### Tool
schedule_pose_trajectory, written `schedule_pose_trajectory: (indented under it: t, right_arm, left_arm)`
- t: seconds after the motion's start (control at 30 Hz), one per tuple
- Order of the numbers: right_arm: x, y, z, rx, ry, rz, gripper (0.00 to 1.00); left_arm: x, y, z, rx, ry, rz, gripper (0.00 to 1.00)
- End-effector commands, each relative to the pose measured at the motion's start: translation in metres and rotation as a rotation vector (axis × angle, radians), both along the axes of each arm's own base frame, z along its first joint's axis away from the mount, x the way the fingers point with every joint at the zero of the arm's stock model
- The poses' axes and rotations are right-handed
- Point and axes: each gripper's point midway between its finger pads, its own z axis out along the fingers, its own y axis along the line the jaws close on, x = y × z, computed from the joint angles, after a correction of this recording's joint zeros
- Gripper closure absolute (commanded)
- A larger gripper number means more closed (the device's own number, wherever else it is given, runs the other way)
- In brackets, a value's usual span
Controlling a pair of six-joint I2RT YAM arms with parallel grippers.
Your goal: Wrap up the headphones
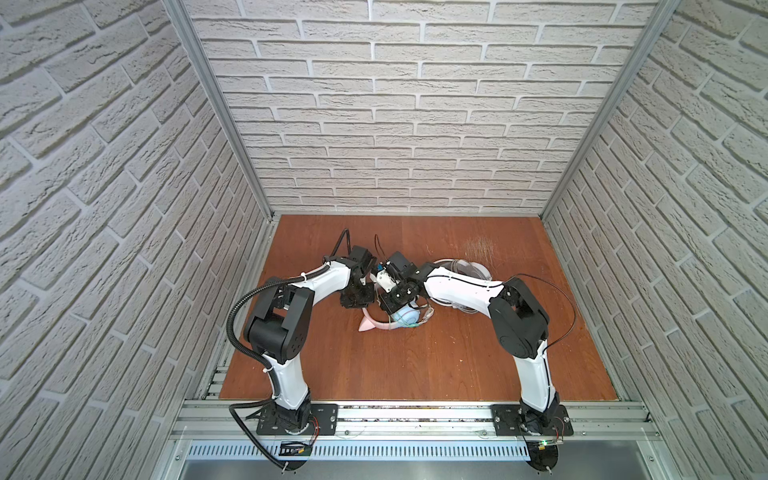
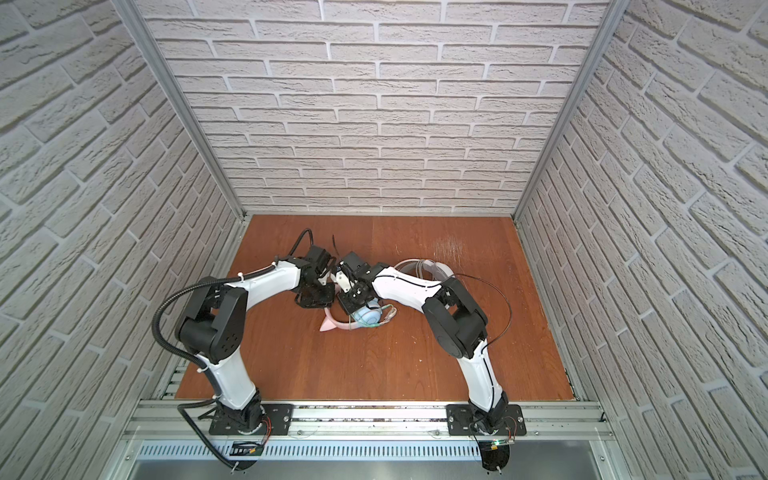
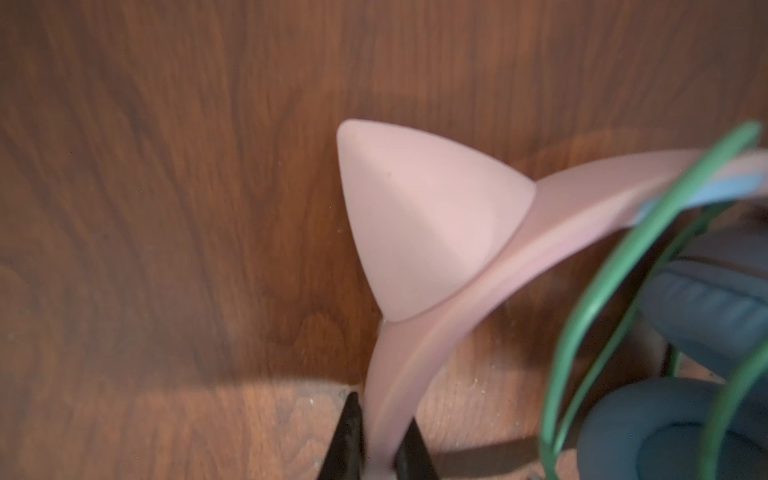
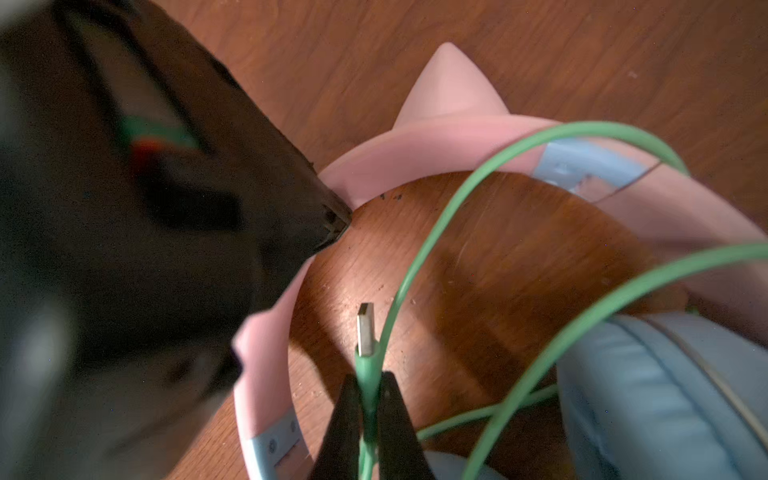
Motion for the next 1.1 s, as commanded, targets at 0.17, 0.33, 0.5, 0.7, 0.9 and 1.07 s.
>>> schedule_pose_trajectory:
  t: [0.17, 0.33, 0.5, 0.7, 0.9, 1.07]
  right_arm:
    - [-0.012, -0.002, -0.021, -0.078, 0.048, -0.023, 0.8]
    - [-0.01, -0.002, -0.018, -0.076, 0.044, -0.041, 0.74]
    - [-0.007, -0.003, -0.003, -0.064, 0.011, -0.047, 0.69]
    - [0.001, -0.01, 0.012, -0.063, -0.037, -0.076, 0.62]
    - [0.008, -0.017, 0.029, -0.046, -0.08, -0.116, 0.6]
    - [0.012, -0.02, 0.041, -0.04, -0.117, -0.129, 0.6]
  left_arm:
    - [0.005, -0.01, 0.017, -0.075, -0.033, 0.005, 0.91]
    - [0.002, -0.008, 0.015, -0.07, -0.026, 0.005, 0.91]
    - [0.001, -0.007, 0.012, -0.064, -0.015, 0.007, 0.91]
    - [0.0, -0.006, 0.012, -0.064, -0.014, 0.009, 0.91]
    - [0.0, -0.004, 0.009, -0.061, -0.004, 0.015, 0.91]
    - [-0.001, -0.002, 0.005, -0.059, 0.005, 0.02, 0.91]
